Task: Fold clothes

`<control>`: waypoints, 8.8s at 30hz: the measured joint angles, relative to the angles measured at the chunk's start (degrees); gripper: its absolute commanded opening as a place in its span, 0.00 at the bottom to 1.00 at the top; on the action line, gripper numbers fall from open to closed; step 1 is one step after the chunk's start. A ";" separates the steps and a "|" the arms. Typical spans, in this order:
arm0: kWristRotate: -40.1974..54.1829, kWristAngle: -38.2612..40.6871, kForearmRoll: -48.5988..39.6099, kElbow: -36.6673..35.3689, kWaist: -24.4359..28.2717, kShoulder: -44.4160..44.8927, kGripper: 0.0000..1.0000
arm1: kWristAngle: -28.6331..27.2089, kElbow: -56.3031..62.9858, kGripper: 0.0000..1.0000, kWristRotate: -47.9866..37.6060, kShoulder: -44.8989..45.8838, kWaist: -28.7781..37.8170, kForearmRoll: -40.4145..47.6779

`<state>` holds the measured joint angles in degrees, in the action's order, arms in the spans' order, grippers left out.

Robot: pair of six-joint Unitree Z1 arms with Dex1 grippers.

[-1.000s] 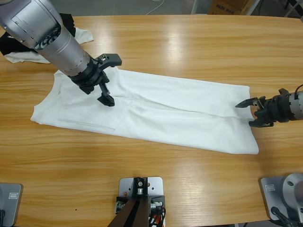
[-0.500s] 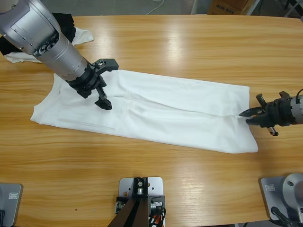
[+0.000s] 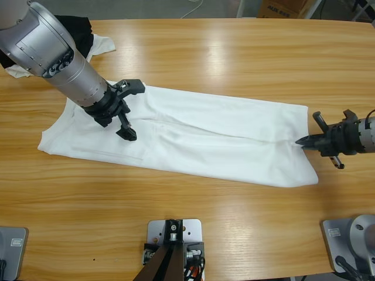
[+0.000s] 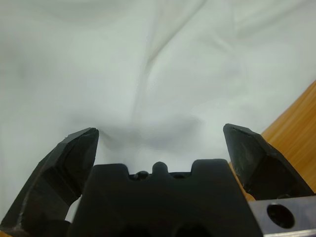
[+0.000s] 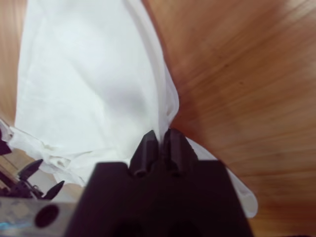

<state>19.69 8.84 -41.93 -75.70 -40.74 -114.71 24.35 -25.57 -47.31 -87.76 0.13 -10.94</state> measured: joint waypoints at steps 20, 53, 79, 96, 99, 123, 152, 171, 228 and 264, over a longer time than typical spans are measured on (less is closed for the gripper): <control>-0.50 0.00 0.55 1.61 0.01 0.98 1.00 | -22.31 -18.02 0.00 11.40 2.53 -3.43 -26.25; -1.15 0.00 0.67 5.16 0.37 4.59 1.00 | -51.69 -36.36 0.00 12.44 9.88 -6.44 -51.88; -2.48 -0.04 9.16 21.46 2.26 14.21 1.00 | -40.45 -97.42 0.00 7.74 -33.16 57.20 -66.64; -5.25 -0.04 14.41 25.20 2.28 17.36 1.00 | -32.90 -117.52 1.00 12.35 -48.46 57.81 -73.01; -6.17 -0.04 15.81 25.21 2.28 17.36 1.00 | -31.34 -120.58 1.00 15.20 -46.71 58.20 -73.01; 4.59 5.71 24.32 5.51 -0.94 4.55 1.00 | -20.62 -38.61 0.77 24.65 12.63 40.86 -38.63; 25.15 -0.47 28.99 1.33 -1.27 -3.36 0.63 | -10.85 -23.47 0.74 24.65 11.69 34.93 -26.34; -15.47 -8.90 27.25 -7.27 -0.50 -8.23 0.72 | -10.44 -21.81 0.73 24.65 11.00 34.93 -24.44; -22.43 21.35 13.18 -8.74 -2.65 -7.82 0.19 | -8.35 -17.71 0.73 24.26 11.89 34.82 -18.82; -30.00 6.20 10.54 10.60 -9.83 6.37 0.33 | -8.14 -16.10 0.73 23.88 11.63 34.81 -16.47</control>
<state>-10.31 15.04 -31.39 -65.10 -50.56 -108.34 16.21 -41.66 -23.43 -76.13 34.94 -27.41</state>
